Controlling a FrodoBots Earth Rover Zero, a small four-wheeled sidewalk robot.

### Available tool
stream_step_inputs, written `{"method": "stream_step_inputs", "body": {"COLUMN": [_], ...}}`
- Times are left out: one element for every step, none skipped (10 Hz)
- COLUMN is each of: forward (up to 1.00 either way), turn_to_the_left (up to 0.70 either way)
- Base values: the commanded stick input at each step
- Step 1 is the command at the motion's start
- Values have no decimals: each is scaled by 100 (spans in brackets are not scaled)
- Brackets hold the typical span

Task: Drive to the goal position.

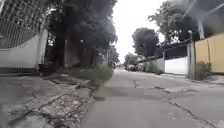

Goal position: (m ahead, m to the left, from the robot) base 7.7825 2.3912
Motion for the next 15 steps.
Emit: {"method": "stream_step_inputs", "body": {"forward": [70,70,70,70,70,70,70,70,70,70,70,70,70,70,70], "turn_to_the_left": [-34,-33,-34,-34,-26,-8,0,0,0,0,0,0,0,0,0]}}
